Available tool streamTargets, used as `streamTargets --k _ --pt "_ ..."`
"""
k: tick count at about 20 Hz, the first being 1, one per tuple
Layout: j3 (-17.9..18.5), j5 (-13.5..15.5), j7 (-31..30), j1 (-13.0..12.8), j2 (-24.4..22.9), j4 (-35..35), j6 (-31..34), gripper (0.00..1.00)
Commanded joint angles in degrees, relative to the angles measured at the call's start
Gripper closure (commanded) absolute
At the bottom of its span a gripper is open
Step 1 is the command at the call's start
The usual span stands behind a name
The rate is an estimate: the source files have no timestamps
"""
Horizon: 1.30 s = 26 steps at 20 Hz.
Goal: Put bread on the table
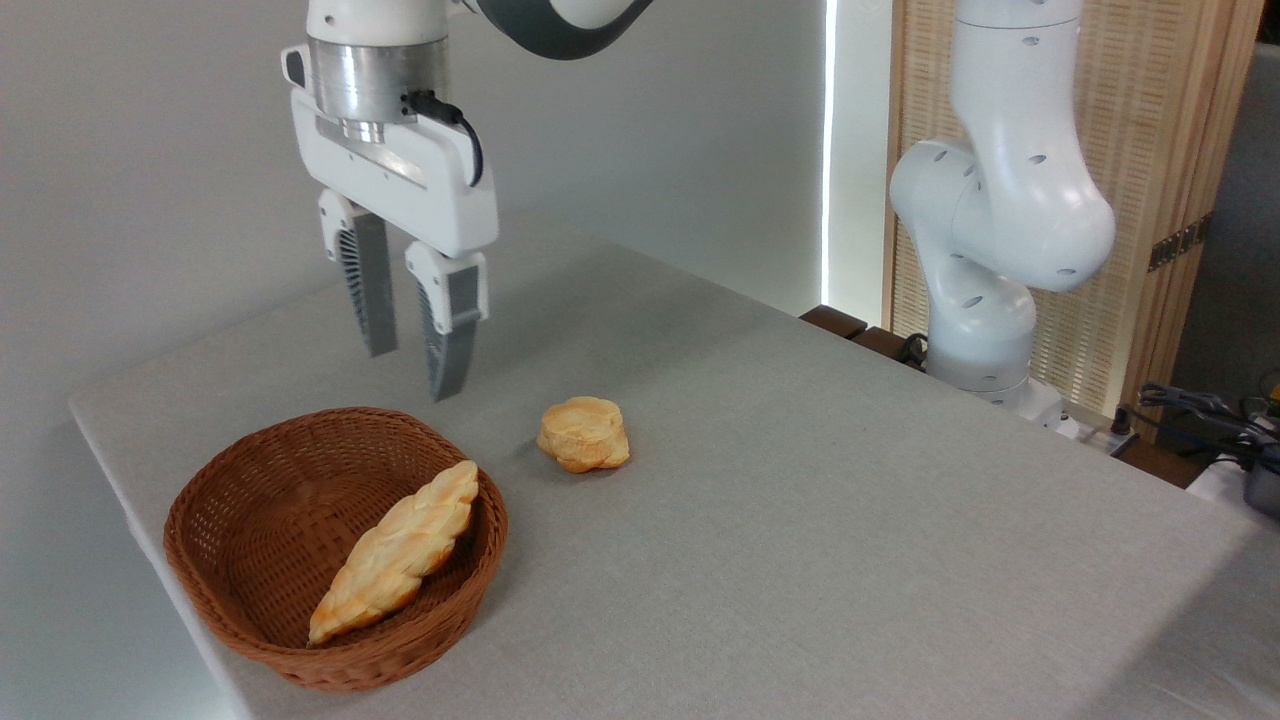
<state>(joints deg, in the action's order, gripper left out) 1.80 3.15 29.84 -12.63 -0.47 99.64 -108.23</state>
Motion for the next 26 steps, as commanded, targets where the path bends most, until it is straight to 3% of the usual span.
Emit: streamTargets --k 1,13,26 --pt "0.4 -0.8 0.0 -0.2 0.8 -0.5 5.8 0.0" --pt "0.2 -0.8 0.4 -0.6 0.8 -0.5 8.3 0.0" --pt "0.7 -0.5 0.4 -0.4 2.1 -0.7 6.6 0.0"
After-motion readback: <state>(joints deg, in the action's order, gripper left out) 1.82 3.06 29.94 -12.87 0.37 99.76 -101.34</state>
